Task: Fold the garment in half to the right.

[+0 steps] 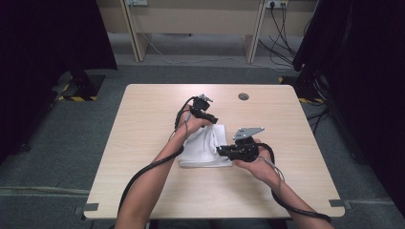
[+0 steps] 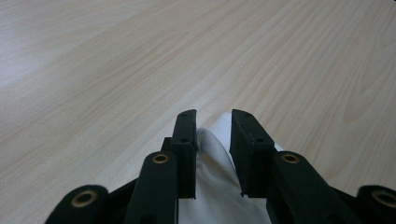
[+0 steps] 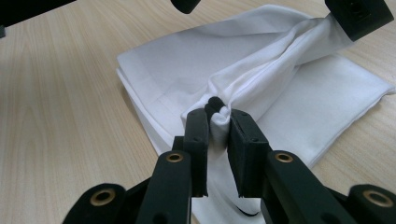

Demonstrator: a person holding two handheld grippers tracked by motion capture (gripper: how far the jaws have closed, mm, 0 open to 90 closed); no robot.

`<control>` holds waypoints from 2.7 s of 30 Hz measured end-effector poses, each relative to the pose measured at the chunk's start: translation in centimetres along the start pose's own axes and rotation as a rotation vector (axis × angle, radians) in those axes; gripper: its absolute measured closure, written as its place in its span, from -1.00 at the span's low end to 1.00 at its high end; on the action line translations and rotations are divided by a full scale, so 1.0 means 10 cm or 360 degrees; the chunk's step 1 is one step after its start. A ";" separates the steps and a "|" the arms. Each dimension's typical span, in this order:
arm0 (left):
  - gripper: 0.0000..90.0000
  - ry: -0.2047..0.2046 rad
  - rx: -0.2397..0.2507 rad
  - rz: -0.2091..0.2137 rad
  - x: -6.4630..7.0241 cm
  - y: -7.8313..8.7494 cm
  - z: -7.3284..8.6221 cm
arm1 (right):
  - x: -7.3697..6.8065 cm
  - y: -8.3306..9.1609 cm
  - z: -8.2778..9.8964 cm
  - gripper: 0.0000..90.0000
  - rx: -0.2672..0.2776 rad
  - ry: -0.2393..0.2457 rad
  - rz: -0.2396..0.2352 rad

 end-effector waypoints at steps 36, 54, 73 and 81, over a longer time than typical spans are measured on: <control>0.48 -0.0035 -0.0028 -0.0031 0.04 -0.07 0.00 | 0.04 0.02 0.08 0.71 -0.0002 -0.0026 0.0019; 0.37 -0.0040 -0.0034 -0.0043 0.07 -0.09 -0.01 | 0.05 0.03 0.11 0.69 -0.0020 -0.0030 0.0031; -0.02 -0.0038 0.0007 -0.0103 0.07 -0.07 -0.09 | 0.07 0.05 0.15 0.65 -0.0043 -0.0027 0.0040; -0.26 0.0023 0.0027 -0.0139 0.04 -0.04 -0.10 | 0.10 0.06 0.19 0.63 -0.0054 -0.0038 0.0048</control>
Point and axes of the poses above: each handheld gripper's, and its own axes: y roughly backward along the jaws, z roughly out of its underside, x roughly to its right, the point moved 5 cm from there along -y, roughly forward along the jaws, and after that the axes turned 9 degrees about -y, right-handed, at the moved point
